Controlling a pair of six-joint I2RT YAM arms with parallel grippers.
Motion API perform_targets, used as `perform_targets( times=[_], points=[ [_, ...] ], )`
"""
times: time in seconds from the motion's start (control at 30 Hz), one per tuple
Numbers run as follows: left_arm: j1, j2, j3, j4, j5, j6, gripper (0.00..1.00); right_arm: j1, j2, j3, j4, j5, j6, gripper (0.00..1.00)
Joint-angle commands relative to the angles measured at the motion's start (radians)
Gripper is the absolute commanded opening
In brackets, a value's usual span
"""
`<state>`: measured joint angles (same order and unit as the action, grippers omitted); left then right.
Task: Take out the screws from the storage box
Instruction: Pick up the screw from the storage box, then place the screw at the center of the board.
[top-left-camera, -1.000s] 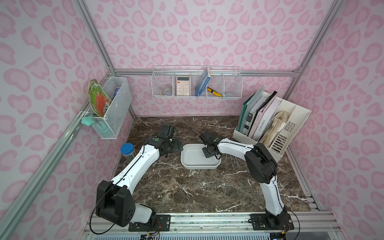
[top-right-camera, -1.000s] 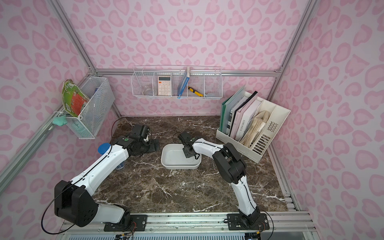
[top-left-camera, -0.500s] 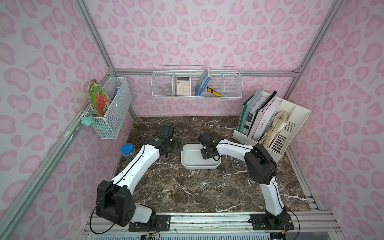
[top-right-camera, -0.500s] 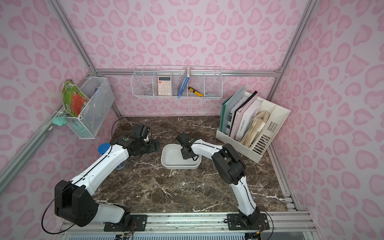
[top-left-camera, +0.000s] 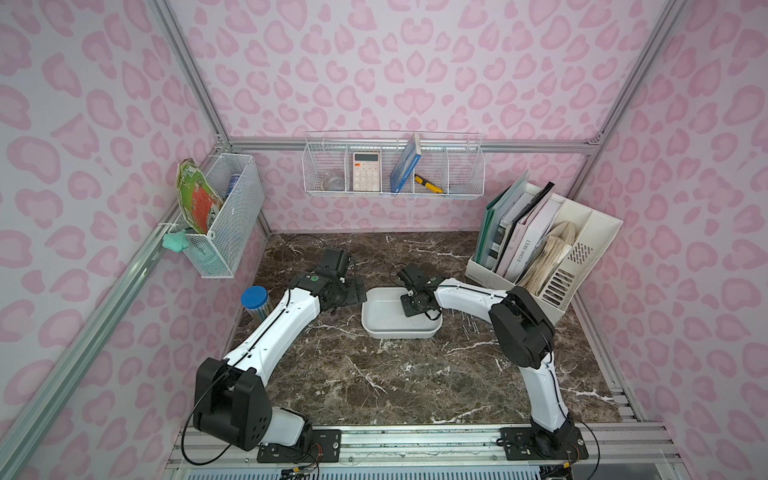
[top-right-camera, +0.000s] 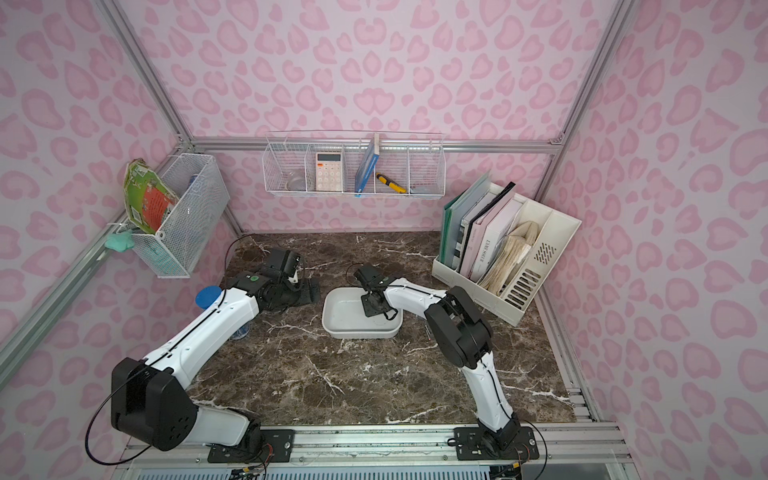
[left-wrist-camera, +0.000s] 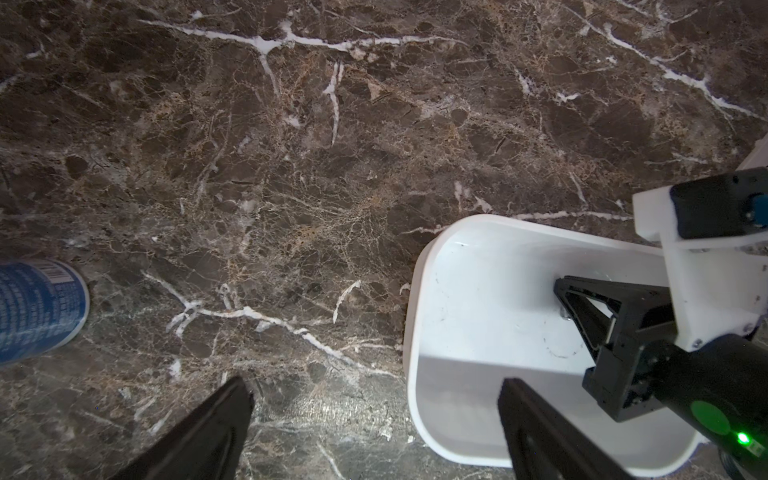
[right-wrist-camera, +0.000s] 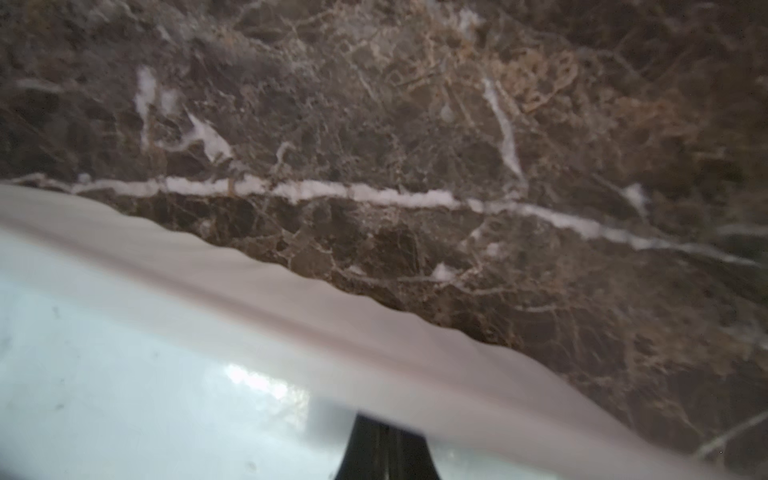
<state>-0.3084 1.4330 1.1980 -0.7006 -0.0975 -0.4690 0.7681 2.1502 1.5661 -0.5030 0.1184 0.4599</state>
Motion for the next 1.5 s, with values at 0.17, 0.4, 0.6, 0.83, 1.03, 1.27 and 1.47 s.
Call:
perform_targets(
  times=[0.17,0.4,0.6,0.83,1.03,1.27,1.47],
  points=[
    [0.000,-0.003,0.004,-0.006,-0.003,0.000,0.97,-0.006,-0.089,0.017,-0.047,-0.020,0.015,0.01],
    [0.000,-0.001,0.004,-0.001,0.003,0.003,0.97,-0.030,-0.161,-0.016,-0.006,-0.061,0.032,0.01],
    [0.000,0.000,0.000,0.006,0.011,0.006,0.97,-0.064,-0.270,-0.095,0.010,-0.021,0.056,0.01],
    [0.000,-0.017,-0.015,0.029,0.019,0.010,0.97,-0.166,-0.479,-0.333,0.080,-0.010,0.091,0.02],
    [0.000,-0.029,-0.028,0.053,0.026,0.018,0.98,-0.236,-0.516,-0.470,0.120,-0.044,0.098,0.02],
    [0.000,-0.044,-0.046,0.087,0.028,0.029,0.98,-0.248,-0.440,-0.540,0.217,-0.092,0.104,0.02],
    [0.000,-0.069,-0.072,0.127,0.018,0.038,0.98,-0.249,-0.396,-0.559,0.227,-0.064,0.105,0.05]
  ],
)
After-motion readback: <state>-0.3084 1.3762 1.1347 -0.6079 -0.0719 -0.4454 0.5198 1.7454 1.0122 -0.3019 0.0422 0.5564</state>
